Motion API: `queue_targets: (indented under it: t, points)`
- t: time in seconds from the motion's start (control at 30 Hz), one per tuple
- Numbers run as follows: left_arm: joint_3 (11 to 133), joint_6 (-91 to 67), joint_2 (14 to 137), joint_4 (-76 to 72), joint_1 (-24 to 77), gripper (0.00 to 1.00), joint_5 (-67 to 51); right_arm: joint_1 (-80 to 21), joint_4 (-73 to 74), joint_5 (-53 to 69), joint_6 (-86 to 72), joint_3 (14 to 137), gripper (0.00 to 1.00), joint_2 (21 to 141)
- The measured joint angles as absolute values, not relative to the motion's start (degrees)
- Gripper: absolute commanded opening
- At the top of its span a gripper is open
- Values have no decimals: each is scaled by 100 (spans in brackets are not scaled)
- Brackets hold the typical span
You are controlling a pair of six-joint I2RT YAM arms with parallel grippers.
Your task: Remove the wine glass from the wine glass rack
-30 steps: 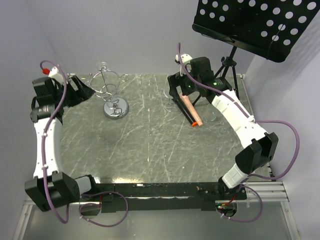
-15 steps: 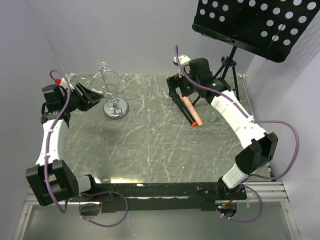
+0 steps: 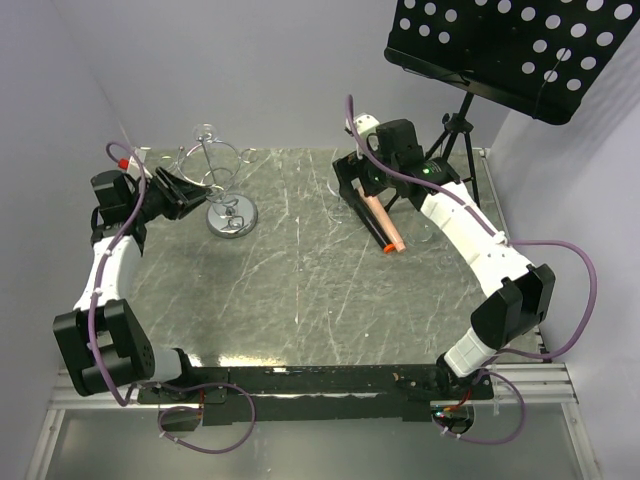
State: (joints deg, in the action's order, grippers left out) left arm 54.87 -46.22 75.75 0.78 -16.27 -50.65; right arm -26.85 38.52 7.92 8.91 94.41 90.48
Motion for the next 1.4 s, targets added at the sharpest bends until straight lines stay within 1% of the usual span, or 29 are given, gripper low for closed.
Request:
queue_targets:
  t: [0.07,0.17,0.2,0.27,0.53,0.93,1.23,1.4]
  points:
    - [5489,-4624,7642,1,-1603,45,-5076,-2700,3854,790,895,9441,100,9048]
    - [5616,-4495,7765,228,-1540,52,-5019,-2724,3852,792,908,9441,100,9048]
    - [5704,-4401,7813,349,-1516,56,-4976,-2727,3852,792,910,9441,100,9048]
    - [5948,-4187,7889,666,-1446,59,-4818,-2735,3854,790,919,9441,100,9048]
    - [6628,-3188,7909,1789,-1288,58,-4077,-2740,3852,729,993,9417,100,9048]
    - [7432,-2014,8187,2945,-1168,58,-3557,-2740,3850,692,1017,9415,100,9052]
    - [8525,-1160,8580,3697,-1059,61,-3232,-2740,3850,692,1017,9415,100,9118]
    - [8552,-904,8586,3983,-701,61,-2941,-2740,3852,692,1017,9415,100,9179]
